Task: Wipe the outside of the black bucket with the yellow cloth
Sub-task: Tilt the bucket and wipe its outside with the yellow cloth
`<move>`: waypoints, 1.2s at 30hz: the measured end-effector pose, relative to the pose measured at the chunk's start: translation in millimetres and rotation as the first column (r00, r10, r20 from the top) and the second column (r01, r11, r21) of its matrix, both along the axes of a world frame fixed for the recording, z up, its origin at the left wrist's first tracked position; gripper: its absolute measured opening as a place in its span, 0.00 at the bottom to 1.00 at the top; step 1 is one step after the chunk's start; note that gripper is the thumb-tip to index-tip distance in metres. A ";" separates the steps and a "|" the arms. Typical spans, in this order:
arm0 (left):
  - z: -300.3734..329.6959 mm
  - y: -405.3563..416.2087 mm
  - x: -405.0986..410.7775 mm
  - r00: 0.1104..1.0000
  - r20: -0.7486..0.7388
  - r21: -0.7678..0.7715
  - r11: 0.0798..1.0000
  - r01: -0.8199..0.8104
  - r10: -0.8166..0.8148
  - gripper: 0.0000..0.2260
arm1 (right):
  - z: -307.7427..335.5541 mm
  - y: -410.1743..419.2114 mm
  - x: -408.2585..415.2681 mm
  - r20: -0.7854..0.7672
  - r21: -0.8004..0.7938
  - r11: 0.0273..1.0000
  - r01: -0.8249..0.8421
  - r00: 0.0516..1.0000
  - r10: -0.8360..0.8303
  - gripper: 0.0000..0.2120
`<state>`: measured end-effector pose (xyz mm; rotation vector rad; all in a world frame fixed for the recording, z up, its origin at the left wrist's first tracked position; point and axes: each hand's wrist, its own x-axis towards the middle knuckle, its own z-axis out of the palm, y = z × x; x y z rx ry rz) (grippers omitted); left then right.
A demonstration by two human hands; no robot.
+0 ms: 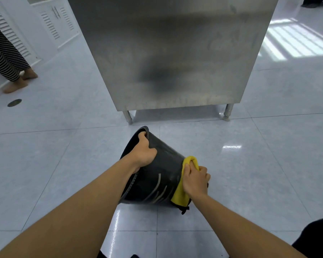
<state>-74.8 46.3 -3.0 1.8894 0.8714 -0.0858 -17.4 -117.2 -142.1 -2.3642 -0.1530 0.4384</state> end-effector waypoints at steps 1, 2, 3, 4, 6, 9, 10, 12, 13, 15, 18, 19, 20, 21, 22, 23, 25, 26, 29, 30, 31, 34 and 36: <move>-1.4 -1.4 0.6 0.999 0.024 0.019 1.000 -0.024 0.024 0.30 | -2.7 -3.2 1.9 -0.034 -0.007 1.000 0.020 0.999 -0.020 0.23; -2.0 -3.3 0.8 0.998 0.045 0.037 0.998 -0.050 0.049 0.26 | -4.4 -4.7 2.5 -0.055 -0.005 0.999 0.034 0.998 -0.034 0.23; -3.0 -4.7 1.4 0.995 0.066 0.059 0.996 -0.074 0.070 0.23 | -5.6 -5.0 2.4 -0.063 0.002 0.999 0.046 0.997 -0.046 0.23; -3.2 -5.9 1.6 0.993 0.081 0.087 0.992 -0.094 0.087 0.20 | -5.8 -4.7 1.2 -0.060 0.011 0.999 0.053 0.997 -0.052 0.22; -4.2 -6.6 2.0 0.989 0.101 0.165 0.979 -0.120 0.104 0.16 | -3.9 -3.4 -2.8 -0.017 0.027 0.998 0.047 0.999 -0.047 0.21; -4.1 -5.2 1.8 0.988 0.110 0.278 0.951 -0.139 0.113 0.14 | 2.9 4.8 -9.7 0.099 0.101 0.995 -0.010 0.995 0.000 0.20; -3.4 -5.1 1.8 0.988 0.102 0.312 0.939 -0.143 0.116 0.13 | 6.7 9.7 -12.5 0.130 0.142 0.989 -0.042 0.991 0.024 0.20; -3.2 -4.2 1.9 0.990 0.083 0.394 0.909 -0.138 0.114 0.13 | 16.4 22.2 -19.9 0.171 0.226 0.967 -0.116 0.982 0.078 0.20; -2.9 -4.2 2.0 0.992 0.074 0.439 0.889 -0.128 0.106 0.12 | 21.0 28.6 -24.1 0.190 0.257 0.954 -0.155 0.976 0.107 0.19; -1.3 -4.8 1.8 0.994 0.067 0.498 0.860 -0.109 0.087 0.13 | 29.3 40.9 -32.4 0.235 0.307 0.927 -0.217 0.961 0.147 0.18; 0.6 -5.3 2.7 0.993 0.088 0.488 0.866 -0.108 0.074 0.14 | 44.7 55.2 -41.5 0.205 0.473 0.855 -0.212 0.970 0.127 0.16; 1.8 -5.9 3.2 0.992 0.100 0.455 0.883 -0.113 0.076 0.13 | 49.5 57.8 -43.3 0.217 0.506 0.832 -0.227 0.967 0.131 0.15; 2.8 -6.3 3.5 0.991 0.113 0.421 0.899 -0.118 0.077 0.10 | 54.2 58.8 -45.4 0.247 0.513 0.818 -0.259 0.958 0.148 0.13; 3.8 -6.9 3.9 0.989 0.123 0.392 0.912 -0.120 0.078 0.06 | 56.6 58.9 -47.1 0.289 0.503 0.812 -0.296 0.943 0.164 0.12; 5.2 -8.0 4.9 0.989 0.126 0.373 0.920 -0.118 0.075 0.05 | 57.2 57.6 -48.3 0.334 0.483 0.812 -0.327 0.926 0.175 0.12; 5.5 -8.6 5.8 0.989 0.126 0.358 0.927 -0.113 0.072 0.05 | 55.7 55.7 -48.1 0.369 0.459 0.819 -0.345 0.912 0.178 0.12; 5.8 -9.5 7.1 0.990 0.124 0.341 0.934 -0.104 0.065 0.05 | 47.4 52.9 -44.9 0.390 0.430 0.835 -0.343 0.905 0.171 0.15; 5.3 -9.0 7.5 0.992 0.113 0.354 0.930 -0.101 0.064 0.04 | 42.2 51.9 -42.9 0.365 0.419 0.850 -0.319 0.917 0.163 0.16; 3.8 -7.2 5.9 0.991 0.109 0.450 0.885 -0.118 0.076 0.06 | 24.8 45.7 -34.6 0.162 0.409 0.900 -0.153 0.982 0.093 0.17; 4.1 -6.9 3.9 0.992 0.092 0.493 0.861 -0.124 0.089 0.08 | 18.1 42.0 -32.0 0.138 0.362 0.922 -0.137 0.986 0.093 0.17; 4.3 -6.9 1.2 0.993 0.062 0.549 0.827 -0.121 0.104 0.09 | 12.7 37.5 -30.5 0.149 0.285 0.945 -0.159 0.981 0.120 0.17; 5.3 -6.5 -4.3 0.992 -0.038 0.708 0.704 -0.058 0.120 0.09 | 6.9 29.1 -28.8 0.120 0.183 0.966 -0.181 0.980 0.160 0.17; 5.2 -5.0 -4.7 0.993 -0.030 0.710 0.701 -0.060 0.115 0.08 | 10.7 31.6 -30.4 0.093 0.220 0.960 -0.175 0.983 0.158 0.16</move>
